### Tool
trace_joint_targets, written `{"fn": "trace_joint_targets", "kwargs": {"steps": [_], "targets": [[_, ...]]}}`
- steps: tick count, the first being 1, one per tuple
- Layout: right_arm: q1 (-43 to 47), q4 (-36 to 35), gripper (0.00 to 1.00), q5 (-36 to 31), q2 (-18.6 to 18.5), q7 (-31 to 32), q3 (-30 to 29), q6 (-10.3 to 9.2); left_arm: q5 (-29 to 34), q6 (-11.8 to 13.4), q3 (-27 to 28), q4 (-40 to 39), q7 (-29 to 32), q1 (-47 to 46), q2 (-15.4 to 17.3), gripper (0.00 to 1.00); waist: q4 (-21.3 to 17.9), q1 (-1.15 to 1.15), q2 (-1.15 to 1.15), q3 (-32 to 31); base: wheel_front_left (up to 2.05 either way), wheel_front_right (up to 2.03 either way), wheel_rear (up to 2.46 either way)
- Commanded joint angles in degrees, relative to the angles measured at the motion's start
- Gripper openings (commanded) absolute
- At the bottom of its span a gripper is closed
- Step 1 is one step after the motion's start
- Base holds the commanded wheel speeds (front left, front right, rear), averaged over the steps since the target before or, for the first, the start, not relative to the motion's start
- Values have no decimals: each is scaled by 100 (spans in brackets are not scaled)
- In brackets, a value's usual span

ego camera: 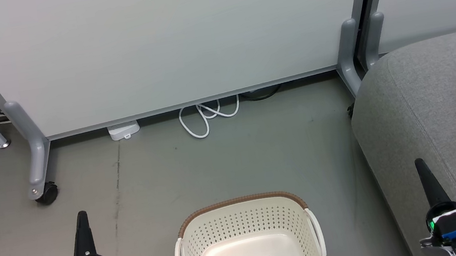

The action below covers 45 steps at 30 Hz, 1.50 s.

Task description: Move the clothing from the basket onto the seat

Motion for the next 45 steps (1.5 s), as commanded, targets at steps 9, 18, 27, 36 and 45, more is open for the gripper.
{"fn": "trace_joint_targets", "kwargs": {"steps": [9,18,27,36,45], "targets": [[-163,-83,0,640,-1,163,-61,2,-644,-55,76,-71,158,-178,9,0,-39,0,0,-5,0,0,0],[-193,-89,0,1120,1,278,-96,2,-1139,-62,122,-70,277,-209,10,0,-75,0,0,-10,0,0,0],[-220,-96,0,1574,2,397,-128,2,-1598,-72,163,-73,396,-232,10,0,-111,0,0,-15,0,0,0],[-238,-101,0,1994,3,504,-156,2,-2021,-83,199,-74,505,-260,9,0,-148,0,0,-19,0,0,0],[-252,-106,0,2382,4,603,-188,2,-2419,-97,228,-75,600,-281,10,0,-184,0,0,-24,0,0,0]]}}
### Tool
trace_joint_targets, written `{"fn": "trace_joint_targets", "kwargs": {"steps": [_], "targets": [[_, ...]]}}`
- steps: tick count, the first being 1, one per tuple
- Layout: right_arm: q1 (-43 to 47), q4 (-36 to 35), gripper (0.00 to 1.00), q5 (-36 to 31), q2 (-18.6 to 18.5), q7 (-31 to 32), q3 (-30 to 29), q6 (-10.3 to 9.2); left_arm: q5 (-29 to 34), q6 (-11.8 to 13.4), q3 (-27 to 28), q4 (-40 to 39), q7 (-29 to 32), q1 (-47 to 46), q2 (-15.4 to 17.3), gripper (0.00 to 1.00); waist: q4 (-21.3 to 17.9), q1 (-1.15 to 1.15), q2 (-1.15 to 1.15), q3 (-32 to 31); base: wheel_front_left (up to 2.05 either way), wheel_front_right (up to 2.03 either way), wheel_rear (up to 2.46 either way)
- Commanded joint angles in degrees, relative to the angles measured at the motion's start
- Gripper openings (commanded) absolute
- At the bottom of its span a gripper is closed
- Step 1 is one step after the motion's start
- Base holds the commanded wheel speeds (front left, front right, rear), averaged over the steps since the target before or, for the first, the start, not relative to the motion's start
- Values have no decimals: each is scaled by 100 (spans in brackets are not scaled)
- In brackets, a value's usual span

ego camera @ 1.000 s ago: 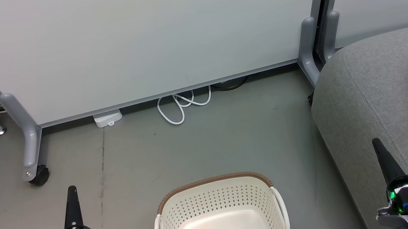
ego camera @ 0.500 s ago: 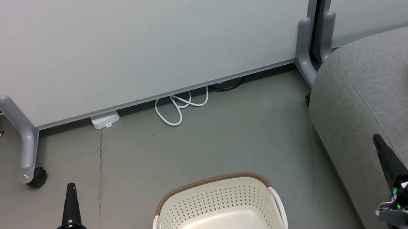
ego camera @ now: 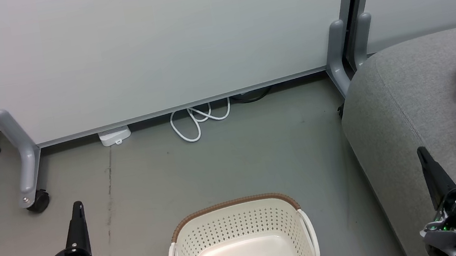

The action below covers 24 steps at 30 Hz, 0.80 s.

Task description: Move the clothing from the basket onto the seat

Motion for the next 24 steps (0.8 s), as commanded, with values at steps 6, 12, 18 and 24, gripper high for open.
{"fn": "trace_joint_targets", "kwargs": {"steps": [6,12,18,24], "targets": [[-87,-33,0,325,4,98,-37,2,-315,-54,43,-39,93,-108,9,0,-25,0,0,-3,0,0,0],[-108,-36,0,597,5,164,-55,2,-591,-60,68,-37,157,-123,8,0,-53,0,0,-7,0,0,0],[-113,-37,0,639,5,173,-58,2,-635,-62,72,-35,174,-116,8,0,-61,0,0,-8,0,0,0],[-106,-37,0,639,5,173,-57,2,-636,-63,71,-34,174,-116,8,0,-61,0,0,-8,0,0,0]]}}
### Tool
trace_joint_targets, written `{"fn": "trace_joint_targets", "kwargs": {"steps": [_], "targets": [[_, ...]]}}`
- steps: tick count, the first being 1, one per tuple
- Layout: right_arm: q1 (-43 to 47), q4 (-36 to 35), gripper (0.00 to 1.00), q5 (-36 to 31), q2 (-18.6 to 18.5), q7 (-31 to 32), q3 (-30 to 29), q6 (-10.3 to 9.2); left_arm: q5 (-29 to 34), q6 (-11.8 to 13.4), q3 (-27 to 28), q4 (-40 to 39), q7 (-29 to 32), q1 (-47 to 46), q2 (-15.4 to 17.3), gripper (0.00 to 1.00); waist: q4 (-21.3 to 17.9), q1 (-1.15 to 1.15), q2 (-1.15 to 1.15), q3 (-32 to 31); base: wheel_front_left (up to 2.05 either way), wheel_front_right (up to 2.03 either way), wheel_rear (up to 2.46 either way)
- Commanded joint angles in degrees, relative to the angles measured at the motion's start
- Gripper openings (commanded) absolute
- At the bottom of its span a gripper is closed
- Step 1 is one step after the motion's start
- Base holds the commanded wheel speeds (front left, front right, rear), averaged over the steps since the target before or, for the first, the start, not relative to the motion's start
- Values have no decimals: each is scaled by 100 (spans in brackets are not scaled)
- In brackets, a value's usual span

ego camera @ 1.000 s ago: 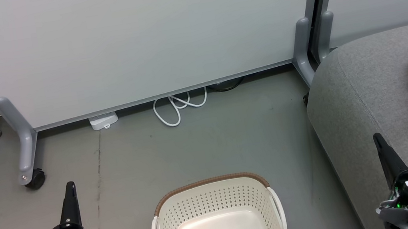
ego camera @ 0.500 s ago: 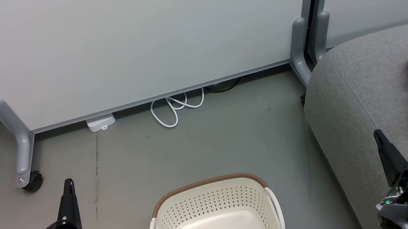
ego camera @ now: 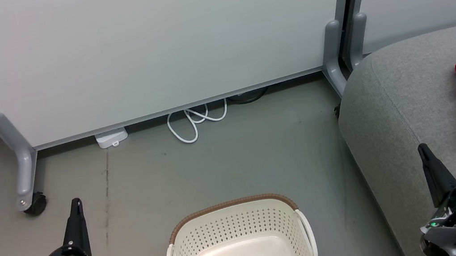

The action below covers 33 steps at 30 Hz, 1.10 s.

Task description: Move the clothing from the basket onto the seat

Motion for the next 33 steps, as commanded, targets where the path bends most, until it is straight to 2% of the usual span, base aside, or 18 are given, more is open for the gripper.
{"fn": "trace_joint_targets", "kwargs": {"steps": [1,33], "targets": [[-62,-16,0,13,5,15,-10,2,-12,-53,16,-18,23,-54,7,0,0,0,0,0,0,0,0],[-60,-15,0,14,5,14,-8,2,-13,-52,15,-20,22,-54,7,0,0,0,0,0,0,0,0]]}}
